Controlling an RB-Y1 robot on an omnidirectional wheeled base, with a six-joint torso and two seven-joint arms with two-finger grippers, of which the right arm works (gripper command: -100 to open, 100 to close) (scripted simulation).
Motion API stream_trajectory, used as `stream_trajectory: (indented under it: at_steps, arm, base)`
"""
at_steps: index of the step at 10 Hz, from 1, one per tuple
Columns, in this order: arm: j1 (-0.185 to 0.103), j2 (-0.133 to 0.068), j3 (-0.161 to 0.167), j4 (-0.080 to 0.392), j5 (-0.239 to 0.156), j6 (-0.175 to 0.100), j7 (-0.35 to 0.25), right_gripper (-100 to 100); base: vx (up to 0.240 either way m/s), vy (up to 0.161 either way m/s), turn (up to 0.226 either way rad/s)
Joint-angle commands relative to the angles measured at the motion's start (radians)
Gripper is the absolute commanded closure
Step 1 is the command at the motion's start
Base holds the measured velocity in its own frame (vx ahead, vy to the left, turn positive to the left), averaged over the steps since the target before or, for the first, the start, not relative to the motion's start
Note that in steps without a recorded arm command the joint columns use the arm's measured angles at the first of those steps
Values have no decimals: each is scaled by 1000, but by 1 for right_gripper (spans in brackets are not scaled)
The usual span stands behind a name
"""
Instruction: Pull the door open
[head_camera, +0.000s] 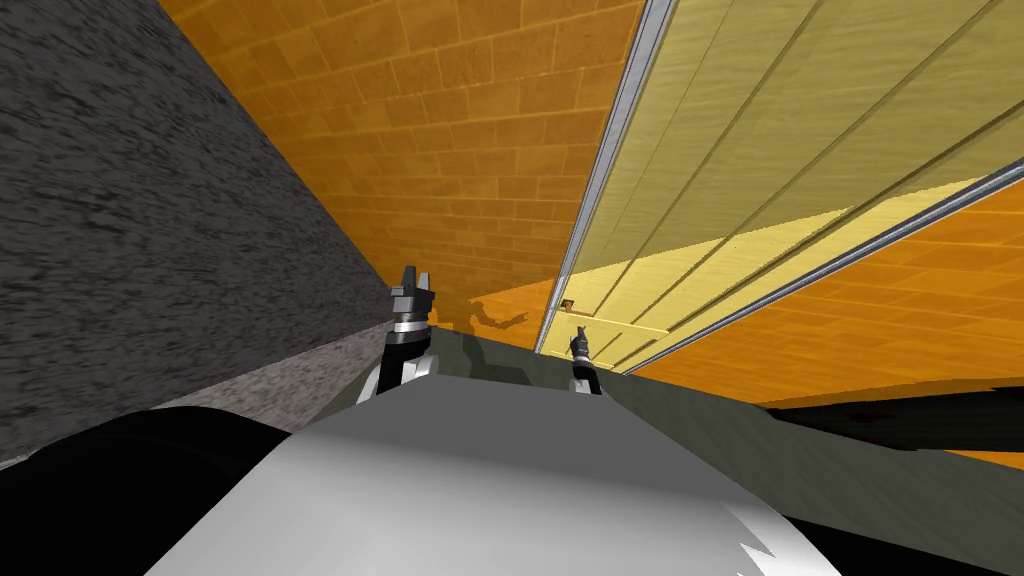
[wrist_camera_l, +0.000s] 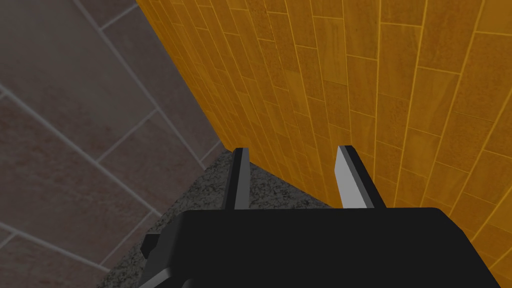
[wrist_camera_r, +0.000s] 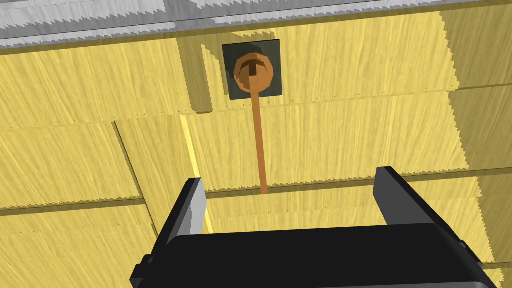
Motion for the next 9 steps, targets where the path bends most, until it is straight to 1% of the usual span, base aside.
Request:
stream_trajectory:
  at_steps: [1, 3, 4, 5, 6, 9]
  arm:
    - [-13, -3, 4, 35, -9, -9, 0, -100]
    - [-26, -6, 9, 69, -16, -18, -1, -100]
    - [-23, -5, 8, 61, -14, -16, -2, -100]
    - [-14, -21, 3, 72, -21, -28, -18, -100]
    - [-11, -27, 2, 74, -23, -31, -24, -100]
    - [14, -73, -12, 96, -43, -58, -67, -100]
  base:
    - [48, -94, 99]
    - [27, -88, 86]
    - [12, -39, 19]
    - [119, -8, 135]
    - [208, 21, 104]
    - [183, 29, 139]
